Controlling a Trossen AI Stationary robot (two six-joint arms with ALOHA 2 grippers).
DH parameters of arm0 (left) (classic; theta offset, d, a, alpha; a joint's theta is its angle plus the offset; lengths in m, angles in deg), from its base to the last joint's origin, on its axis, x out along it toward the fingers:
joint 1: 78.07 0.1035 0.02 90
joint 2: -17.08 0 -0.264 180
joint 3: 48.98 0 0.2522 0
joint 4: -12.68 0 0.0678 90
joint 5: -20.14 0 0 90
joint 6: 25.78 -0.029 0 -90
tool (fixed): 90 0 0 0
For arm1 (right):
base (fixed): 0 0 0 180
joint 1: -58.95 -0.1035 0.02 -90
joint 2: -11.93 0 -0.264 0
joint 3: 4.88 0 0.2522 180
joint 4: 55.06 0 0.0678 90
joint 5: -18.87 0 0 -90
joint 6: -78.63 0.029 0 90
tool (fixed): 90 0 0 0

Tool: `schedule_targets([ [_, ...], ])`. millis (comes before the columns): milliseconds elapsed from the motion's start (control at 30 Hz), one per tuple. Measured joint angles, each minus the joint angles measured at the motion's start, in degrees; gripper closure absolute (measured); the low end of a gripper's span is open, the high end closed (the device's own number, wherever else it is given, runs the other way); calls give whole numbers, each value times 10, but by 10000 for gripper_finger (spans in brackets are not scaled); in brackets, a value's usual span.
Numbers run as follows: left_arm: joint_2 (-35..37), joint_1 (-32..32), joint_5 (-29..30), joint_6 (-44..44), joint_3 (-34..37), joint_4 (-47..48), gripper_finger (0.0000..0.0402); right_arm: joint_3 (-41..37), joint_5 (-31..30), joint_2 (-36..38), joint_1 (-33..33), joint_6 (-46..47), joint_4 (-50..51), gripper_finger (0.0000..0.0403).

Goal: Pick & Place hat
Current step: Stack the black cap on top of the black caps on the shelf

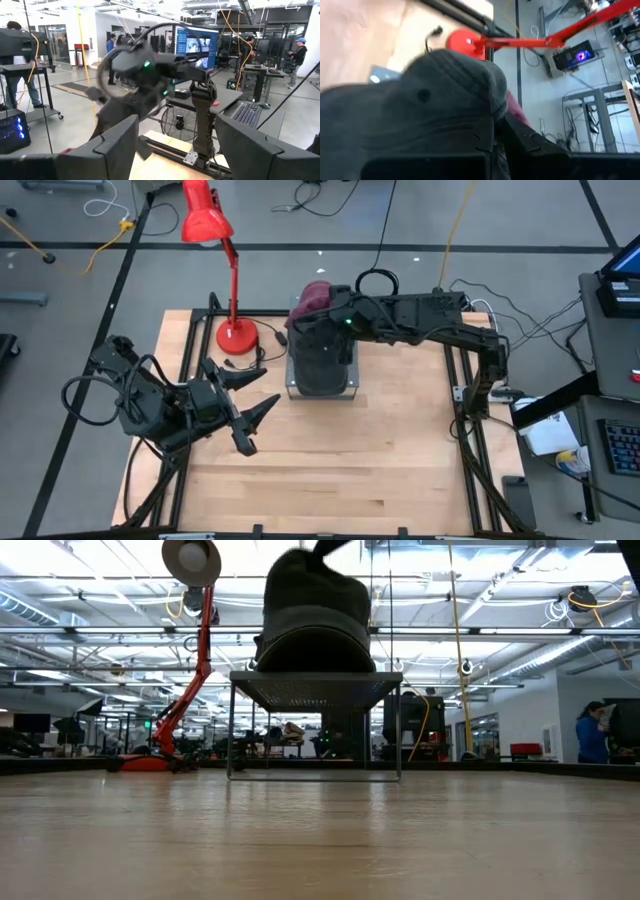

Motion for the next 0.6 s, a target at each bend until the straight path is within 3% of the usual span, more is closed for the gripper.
schedule_targets([
  [600,0,0,0,-1,0,0,133,-165,1,1,63,-66,-156,384],
])
